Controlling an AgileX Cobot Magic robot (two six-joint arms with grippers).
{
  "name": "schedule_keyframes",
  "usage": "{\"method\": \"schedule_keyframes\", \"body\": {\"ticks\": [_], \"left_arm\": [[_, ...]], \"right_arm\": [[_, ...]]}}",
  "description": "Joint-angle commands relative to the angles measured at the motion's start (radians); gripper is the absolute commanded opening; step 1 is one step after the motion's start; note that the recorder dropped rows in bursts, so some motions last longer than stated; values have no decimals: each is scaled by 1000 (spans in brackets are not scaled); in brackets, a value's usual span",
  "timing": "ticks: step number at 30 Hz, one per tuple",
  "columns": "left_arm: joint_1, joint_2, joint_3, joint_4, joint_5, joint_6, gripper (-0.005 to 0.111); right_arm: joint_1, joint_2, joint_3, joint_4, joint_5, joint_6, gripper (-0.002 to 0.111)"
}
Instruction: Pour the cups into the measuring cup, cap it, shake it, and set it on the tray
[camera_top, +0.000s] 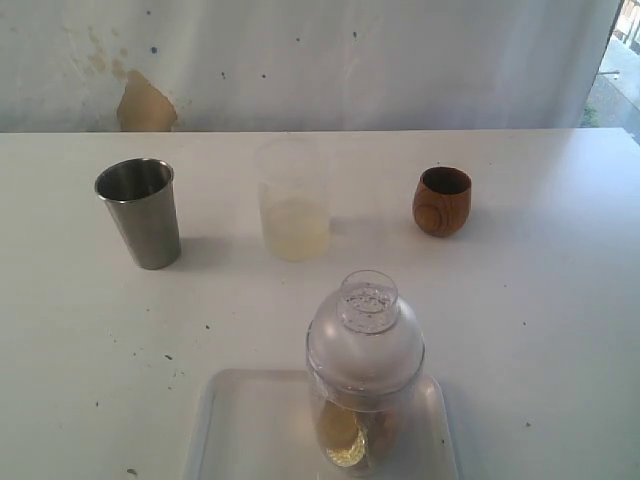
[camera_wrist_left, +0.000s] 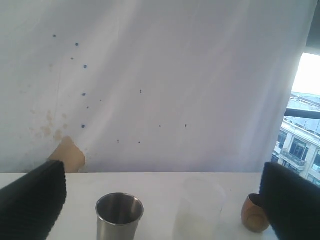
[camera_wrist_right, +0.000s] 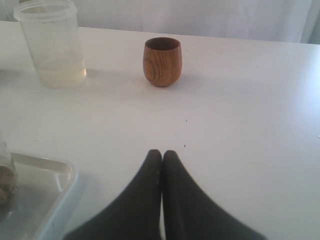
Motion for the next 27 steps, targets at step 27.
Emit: {"method": "schedule_keyframes", "body": {"ticks": [27], "left_arm": [[692, -250, 391, -899, -363, 919, 105]], "right_arm": [[-5, -5, 5, -3, 0, -2, 0]]}}
